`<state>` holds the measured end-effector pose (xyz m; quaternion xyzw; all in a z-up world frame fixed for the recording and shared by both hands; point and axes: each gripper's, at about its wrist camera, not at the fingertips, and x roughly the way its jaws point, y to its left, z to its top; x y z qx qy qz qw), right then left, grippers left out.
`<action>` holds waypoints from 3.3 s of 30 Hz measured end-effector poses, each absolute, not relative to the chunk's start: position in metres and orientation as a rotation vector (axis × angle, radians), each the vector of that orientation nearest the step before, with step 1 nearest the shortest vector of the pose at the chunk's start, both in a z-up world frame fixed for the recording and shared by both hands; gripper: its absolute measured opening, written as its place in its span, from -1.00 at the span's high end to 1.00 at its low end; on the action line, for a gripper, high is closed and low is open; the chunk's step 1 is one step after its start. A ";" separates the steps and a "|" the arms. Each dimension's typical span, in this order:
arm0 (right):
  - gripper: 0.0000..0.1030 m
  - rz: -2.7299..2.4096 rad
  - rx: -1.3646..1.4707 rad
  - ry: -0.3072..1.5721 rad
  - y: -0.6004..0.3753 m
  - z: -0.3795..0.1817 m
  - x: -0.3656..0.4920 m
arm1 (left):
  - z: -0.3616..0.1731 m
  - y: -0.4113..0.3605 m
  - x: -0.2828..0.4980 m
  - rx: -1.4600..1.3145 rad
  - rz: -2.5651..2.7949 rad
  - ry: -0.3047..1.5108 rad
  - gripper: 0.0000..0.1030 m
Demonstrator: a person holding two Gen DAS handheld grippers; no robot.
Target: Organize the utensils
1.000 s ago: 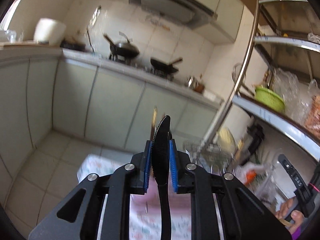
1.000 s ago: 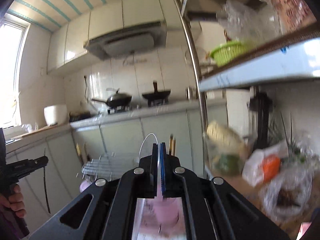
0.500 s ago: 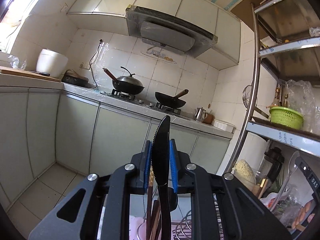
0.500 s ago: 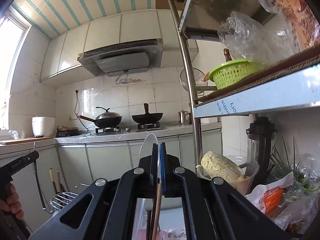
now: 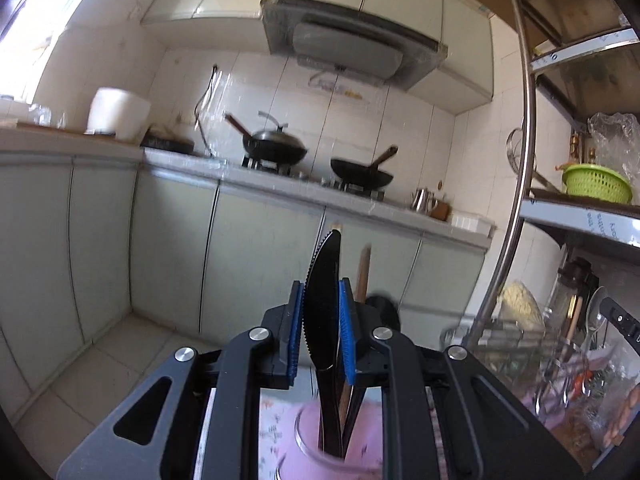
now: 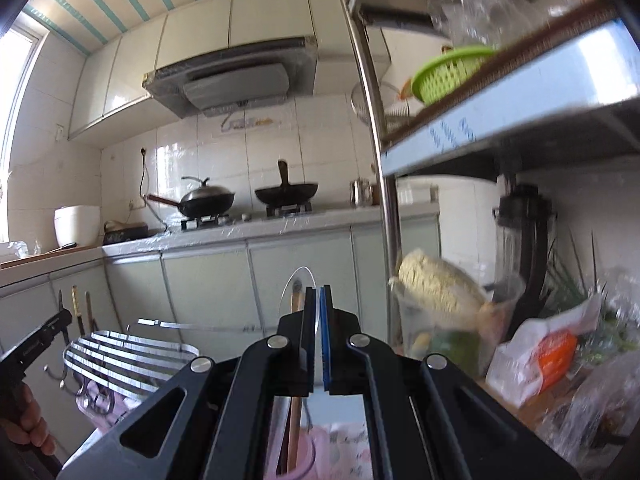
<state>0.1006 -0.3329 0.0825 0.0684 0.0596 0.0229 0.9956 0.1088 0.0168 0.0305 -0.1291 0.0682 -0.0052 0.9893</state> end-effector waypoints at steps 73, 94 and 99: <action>-0.05 0.273 0.143 0.528 -0.277 0.019 0.015 | 0.009 -0.040 0.001 -0.175 -0.132 0.499 0.08; -0.05 0.235 0.107 0.534 -0.263 0.018 0.003 | -0.001 -0.044 -0.006 -0.134 -0.119 0.521 0.08; -0.05 0.237 0.102 0.544 -0.261 0.017 0.004 | -0.003 -0.045 -0.005 -0.132 -0.124 0.529 0.08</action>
